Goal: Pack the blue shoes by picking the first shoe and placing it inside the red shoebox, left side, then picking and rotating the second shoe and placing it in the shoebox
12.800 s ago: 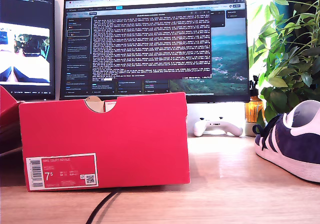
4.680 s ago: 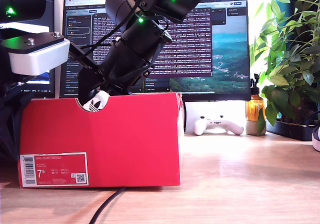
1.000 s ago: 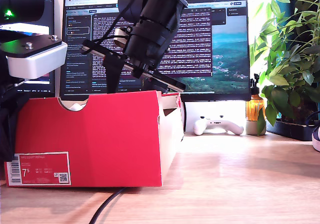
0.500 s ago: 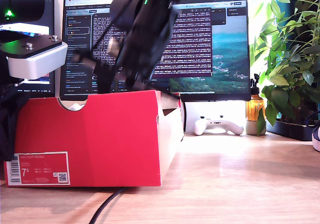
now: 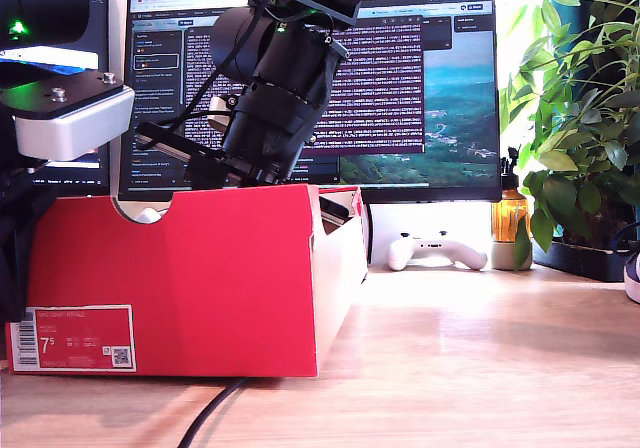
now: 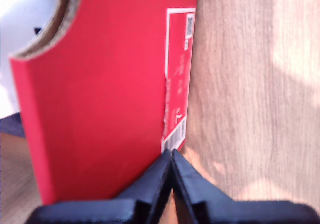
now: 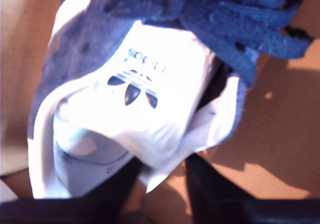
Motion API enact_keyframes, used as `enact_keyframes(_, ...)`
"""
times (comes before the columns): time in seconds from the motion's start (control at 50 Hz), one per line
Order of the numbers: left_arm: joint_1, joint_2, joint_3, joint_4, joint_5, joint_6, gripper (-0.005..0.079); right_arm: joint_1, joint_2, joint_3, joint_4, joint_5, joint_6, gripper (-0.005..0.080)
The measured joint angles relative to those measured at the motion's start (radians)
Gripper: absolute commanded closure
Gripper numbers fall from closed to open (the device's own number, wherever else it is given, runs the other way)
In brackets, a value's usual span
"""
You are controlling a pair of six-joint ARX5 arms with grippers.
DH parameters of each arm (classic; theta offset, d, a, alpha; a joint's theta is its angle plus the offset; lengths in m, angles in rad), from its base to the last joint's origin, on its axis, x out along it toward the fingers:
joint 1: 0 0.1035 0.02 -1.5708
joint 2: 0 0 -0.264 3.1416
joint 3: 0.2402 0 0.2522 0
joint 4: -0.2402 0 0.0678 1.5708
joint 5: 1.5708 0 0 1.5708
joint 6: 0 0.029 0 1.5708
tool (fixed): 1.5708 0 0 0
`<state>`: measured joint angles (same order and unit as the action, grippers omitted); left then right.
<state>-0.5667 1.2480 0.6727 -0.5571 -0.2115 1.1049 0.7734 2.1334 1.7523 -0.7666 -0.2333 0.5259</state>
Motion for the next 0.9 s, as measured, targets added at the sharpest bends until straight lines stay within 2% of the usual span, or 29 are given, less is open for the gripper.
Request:
enact_keyframes(0.48,0.0,0.0,0.0,0.0,0.0,0.0,0.0762,0.0,0.0,0.0,0.0,-0.001,-0.003,0.0765)
enact_keyframes(0.76,0.008,0.0,0.0,0.0,0.001,0.001,0.0761,0.0,0.008,0.108,-0.093,0.013,-0.045,0.0765)
enact_keyframes(0.9,0.011,0.0,0.0,0.0,0.0,0.011,0.0761,-0.002,0.008,0.114,-0.111,0.016,-0.049,0.0765)
